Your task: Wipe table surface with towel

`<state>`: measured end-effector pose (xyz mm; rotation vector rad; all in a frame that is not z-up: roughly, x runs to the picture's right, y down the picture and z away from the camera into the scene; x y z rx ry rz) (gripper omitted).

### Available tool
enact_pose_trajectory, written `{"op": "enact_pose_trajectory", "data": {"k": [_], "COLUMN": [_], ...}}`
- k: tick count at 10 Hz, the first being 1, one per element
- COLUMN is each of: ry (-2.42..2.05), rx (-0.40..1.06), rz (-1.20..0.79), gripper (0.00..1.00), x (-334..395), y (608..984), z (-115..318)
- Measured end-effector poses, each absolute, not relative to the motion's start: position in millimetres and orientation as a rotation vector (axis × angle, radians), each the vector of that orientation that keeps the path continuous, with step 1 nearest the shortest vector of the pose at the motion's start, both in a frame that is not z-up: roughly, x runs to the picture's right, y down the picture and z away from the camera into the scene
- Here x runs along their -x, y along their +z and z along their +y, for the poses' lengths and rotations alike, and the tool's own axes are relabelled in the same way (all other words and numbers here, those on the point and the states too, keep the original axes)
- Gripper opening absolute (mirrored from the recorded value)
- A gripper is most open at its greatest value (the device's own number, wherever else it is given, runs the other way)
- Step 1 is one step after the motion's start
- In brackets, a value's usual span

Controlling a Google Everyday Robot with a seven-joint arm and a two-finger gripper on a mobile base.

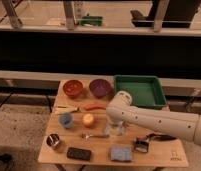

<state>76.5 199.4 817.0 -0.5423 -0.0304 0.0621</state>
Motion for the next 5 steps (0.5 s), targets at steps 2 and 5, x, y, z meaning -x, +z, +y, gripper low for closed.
{"op": "enact_pose_trajectory", "data": {"k": [2,5], "ry": [0.052,0.047], "rx": [0.495,0.422], "rz": [-0.055,-0.102], "gripper": [0.80,0.80], "x": [-71.6,-65.6], "y": [804.8,784.9], "z": [190.8,179.7]}}
